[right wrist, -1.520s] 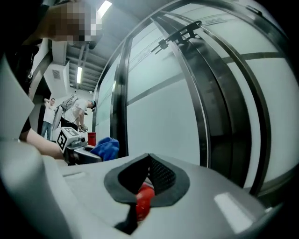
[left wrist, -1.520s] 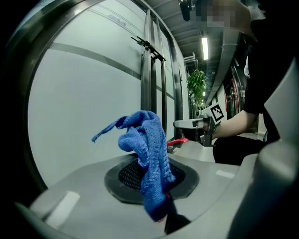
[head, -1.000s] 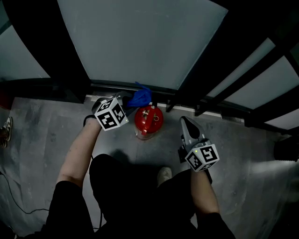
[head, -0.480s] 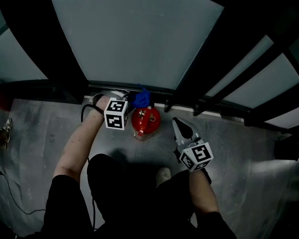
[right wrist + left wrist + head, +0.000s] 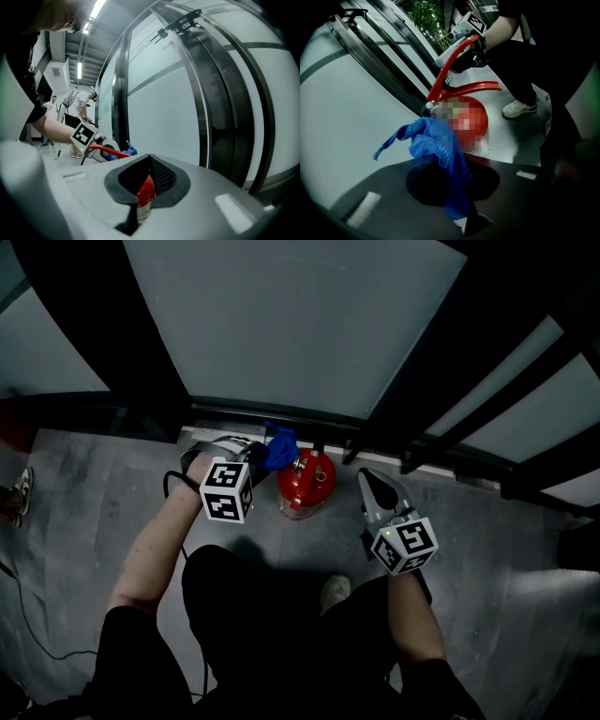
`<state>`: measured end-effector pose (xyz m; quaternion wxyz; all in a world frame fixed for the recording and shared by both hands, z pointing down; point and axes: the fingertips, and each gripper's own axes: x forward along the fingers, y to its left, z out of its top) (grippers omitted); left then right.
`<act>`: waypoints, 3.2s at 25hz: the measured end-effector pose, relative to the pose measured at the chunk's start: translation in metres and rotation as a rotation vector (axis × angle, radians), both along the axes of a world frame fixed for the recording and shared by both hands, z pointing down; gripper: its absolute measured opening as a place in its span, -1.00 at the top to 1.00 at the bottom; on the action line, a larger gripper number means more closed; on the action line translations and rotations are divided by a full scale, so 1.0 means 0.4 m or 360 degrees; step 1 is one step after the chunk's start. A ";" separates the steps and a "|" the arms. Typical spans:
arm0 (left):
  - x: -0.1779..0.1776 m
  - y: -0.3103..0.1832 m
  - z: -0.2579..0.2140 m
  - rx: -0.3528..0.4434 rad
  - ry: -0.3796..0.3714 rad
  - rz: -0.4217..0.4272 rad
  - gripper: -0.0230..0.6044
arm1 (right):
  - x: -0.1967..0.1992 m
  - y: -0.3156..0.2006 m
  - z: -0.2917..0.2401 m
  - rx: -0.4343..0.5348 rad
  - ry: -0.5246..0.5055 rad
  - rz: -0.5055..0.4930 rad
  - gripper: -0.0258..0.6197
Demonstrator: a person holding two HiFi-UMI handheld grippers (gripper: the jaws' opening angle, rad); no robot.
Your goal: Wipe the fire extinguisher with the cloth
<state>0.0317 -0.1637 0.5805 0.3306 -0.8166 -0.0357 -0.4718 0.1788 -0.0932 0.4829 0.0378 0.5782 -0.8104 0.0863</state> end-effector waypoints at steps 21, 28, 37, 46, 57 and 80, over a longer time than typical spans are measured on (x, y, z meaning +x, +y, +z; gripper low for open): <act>-0.027 0.160 -0.004 -0.0184 0.0217 -0.0255 0.71 | -0.105 -0.035 -0.021 0.0033 0.0049 -0.0096 0.91; -0.024 0.218 0.009 -0.0267 0.0251 -0.0237 0.71 | -0.086 -0.036 -0.021 0.0017 0.0009 -0.0057 0.91; -0.085 0.208 -0.114 -0.0760 0.0714 -0.0494 0.71 | -0.091 -0.047 -0.022 0.0024 0.0009 -0.0079 0.91; -0.060 0.175 -0.156 -0.1479 0.1131 -0.0735 0.70 | -0.069 -0.046 -0.019 0.0013 -0.0025 -0.0054 0.91; -0.022 0.121 -0.025 -0.1807 0.1225 -0.1056 0.70 | -0.100 -0.040 -0.017 0.0008 -0.0045 -0.0122 0.91; -0.045 0.120 0.244 -0.2138 0.1296 -0.1507 0.71 | -0.102 -0.068 -0.012 -0.0064 -0.0184 -0.0096 0.91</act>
